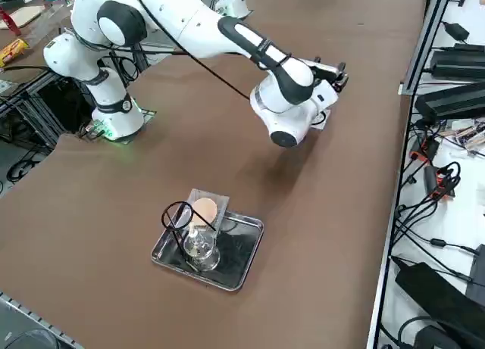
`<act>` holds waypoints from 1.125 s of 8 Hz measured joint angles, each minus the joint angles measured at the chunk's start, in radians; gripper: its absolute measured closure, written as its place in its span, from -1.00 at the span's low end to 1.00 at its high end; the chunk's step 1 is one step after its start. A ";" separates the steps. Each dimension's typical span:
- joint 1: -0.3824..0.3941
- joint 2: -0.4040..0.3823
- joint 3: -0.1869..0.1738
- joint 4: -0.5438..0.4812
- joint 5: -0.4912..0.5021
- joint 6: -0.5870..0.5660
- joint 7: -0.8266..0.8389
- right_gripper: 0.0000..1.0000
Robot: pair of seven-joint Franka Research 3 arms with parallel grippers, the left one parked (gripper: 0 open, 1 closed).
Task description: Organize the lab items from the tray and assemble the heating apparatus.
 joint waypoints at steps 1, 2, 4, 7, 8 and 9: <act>-0.002 -0.005 -0.013 0.011 -0.020 0.000 0.037 -0.90; -0.004 -0.015 -0.033 0.023 -0.050 0.000 0.080 -0.90; -0.018 -0.048 -0.073 0.056 -0.133 -0.002 0.184 -0.90; -0.088 -0.078 -0.084 0.136 -0.298 -0.044 0.348 -0.91; -0.113 -0.080 -0.085 0.172 -0.349 -0.067 0.400 -0.91; -0.138 -0.080 -0.086 0.206 -0.399 -0.088 0.449 -0.91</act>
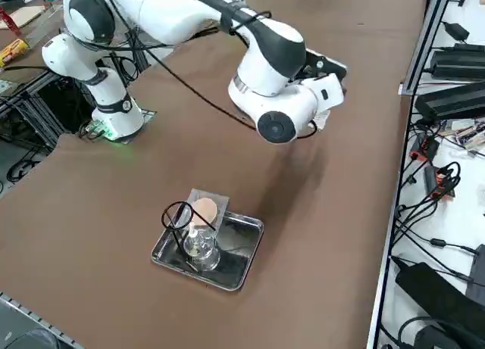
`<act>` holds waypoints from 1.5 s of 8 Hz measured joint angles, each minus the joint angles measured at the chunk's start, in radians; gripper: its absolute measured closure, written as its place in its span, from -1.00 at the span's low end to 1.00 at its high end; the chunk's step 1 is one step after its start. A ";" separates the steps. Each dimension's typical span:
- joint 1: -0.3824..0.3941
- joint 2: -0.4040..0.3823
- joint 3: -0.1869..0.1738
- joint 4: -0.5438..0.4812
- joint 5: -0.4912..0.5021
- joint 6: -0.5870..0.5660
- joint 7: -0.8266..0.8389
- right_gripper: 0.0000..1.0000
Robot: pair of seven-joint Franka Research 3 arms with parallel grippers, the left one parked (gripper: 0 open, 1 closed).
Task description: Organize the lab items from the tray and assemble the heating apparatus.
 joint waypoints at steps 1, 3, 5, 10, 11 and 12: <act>-0.023 0.000 -0.001 0.027 -0.047 -0.014 0.040 -0.91; -0.066 -0.002 -0.003 0.069 -0.160 -0.024 0.126 -0.91; -0.107 -0.026 -0.005 0.106 -0.291 -0.027 0.258 -0.91; -0.196 -0.089 -0.066 0.113 -0.562 -0.027 0.582 -0.92; -0.195 -0.089 -0.119 0.112 -0.570 -0.026 0.626 -0.92; -0.195 -0.089 -0.168 0.112 -0.571 -0.025 0.697 -0.92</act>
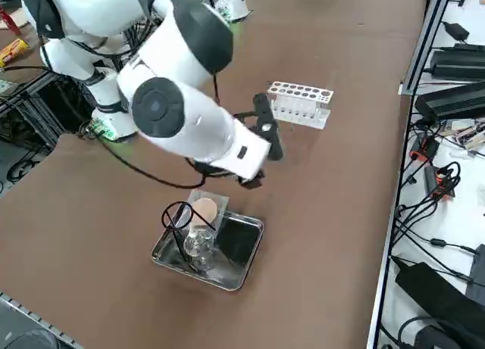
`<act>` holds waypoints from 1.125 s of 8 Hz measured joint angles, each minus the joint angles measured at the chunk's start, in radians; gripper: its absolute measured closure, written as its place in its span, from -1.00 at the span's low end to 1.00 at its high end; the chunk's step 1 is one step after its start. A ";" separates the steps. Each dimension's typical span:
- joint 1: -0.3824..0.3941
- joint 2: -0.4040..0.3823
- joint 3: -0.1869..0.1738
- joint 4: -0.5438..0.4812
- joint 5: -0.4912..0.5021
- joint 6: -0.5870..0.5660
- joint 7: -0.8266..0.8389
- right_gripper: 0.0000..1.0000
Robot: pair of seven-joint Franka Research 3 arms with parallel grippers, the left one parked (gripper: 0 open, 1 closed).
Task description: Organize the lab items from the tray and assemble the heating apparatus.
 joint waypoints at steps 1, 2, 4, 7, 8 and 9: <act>-0.002 0.000 -0.029 0.000 -0.014 0.005 0.111 -0.92; -0.001 0.000 -0.039 0.000 -0.059 0.025 0.226 -0.91; 0.015 0.000 -0.038 0.000 -0.202 0.094 0.416 -0.91; 0.063 0.003 -0.038 -0.001 -0.401 0.162 0.728 -0.90; 0.076 0.007 -0.037 -0.001 -0.461 0.165 0.824 -0.90; 0.087 0.014 -0.037 -0.002 -0.518 0.166 0.899 -0.89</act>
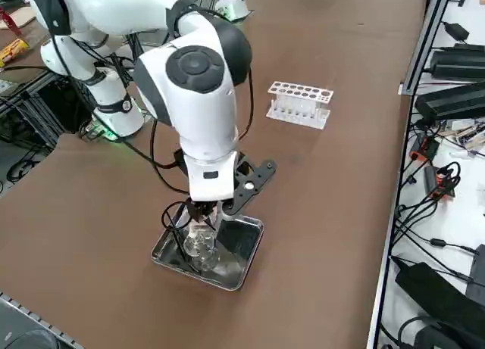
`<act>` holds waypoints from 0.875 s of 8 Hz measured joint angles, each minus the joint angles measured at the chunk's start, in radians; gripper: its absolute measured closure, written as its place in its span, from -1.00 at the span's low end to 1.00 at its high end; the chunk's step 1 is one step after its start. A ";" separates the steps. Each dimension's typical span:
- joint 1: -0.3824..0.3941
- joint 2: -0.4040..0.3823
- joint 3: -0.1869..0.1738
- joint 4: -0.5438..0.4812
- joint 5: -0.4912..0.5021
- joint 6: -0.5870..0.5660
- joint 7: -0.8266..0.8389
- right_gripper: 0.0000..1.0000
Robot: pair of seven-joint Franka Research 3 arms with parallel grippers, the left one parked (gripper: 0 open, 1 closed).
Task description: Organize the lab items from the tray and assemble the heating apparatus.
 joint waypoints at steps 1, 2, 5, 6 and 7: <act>0.003 0.007 0.000 -0.001 -0.036 0.002 0.046 -0.89; 0.000 0.014 -0.002 -0.002 -0.047 0.004 0.075 -0.87; -0.006 0.038 -0.005 -0.003 -0.049 0.014 0.173 -0.85; -0.010 0.048 -0.006 -0.004 -0.051 0.026 0.176 -0.82; -0.019 0.060 -0.006 -0.004 -0.052 0.038 0.166 -0.78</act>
